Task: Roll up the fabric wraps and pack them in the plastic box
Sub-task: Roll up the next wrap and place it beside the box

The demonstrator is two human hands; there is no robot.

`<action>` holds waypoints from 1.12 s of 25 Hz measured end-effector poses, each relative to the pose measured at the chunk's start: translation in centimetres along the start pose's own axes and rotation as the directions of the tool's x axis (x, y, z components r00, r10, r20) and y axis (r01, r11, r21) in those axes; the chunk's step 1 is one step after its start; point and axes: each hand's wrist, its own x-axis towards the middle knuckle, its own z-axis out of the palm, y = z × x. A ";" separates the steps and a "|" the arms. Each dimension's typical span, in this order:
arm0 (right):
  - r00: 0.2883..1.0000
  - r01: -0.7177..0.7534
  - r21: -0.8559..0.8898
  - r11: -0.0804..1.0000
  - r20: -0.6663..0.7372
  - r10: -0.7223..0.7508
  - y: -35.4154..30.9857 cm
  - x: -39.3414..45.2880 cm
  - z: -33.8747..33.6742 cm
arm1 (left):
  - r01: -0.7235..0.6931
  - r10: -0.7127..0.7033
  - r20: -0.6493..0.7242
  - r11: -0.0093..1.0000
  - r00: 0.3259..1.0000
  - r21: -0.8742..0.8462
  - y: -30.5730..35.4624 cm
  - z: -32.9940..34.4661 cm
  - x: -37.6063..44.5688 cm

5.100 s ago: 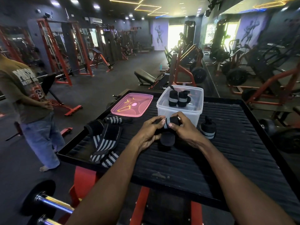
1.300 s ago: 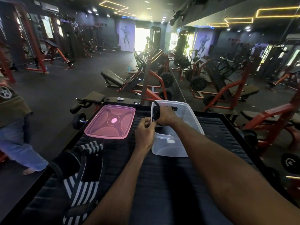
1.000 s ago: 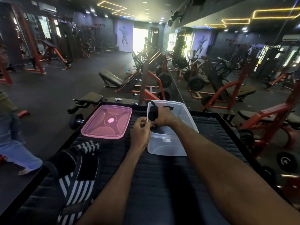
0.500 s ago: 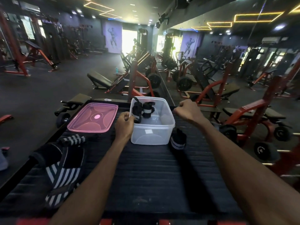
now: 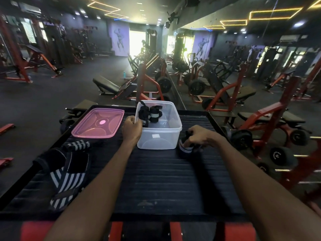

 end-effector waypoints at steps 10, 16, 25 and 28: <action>0.898 0.247 0.153 0.957 -0.407 -0.167 -7.5 0.2 -5.2 | 0.043 -0.043 -0.008 0.998 0.999 -0.041 0.3 -0.4 1.6; 0.915 0.243 -0.008 0.970 -0.330 -0.231 -10.6 7.2 -0.8 | 0.047 -0.045 0.012 0.977 0.999 -0.208 -0.3 -0.4 2.5; 0.933 0.115 -0.285 0.952 -0.299 -0.202 -12.7 13.8 3.7 | 0.060 -0.045 0.056 0.949 0.997 -0.310 -2.1 -0.2 4.1; 0.922 0.107 -0.290 0.951 -0.328 -0.204 -12.9 14.9 4.1 | 0.058 -0.044 0.051 0.951 0.998 -0.305 -2.0 -0.4 4.2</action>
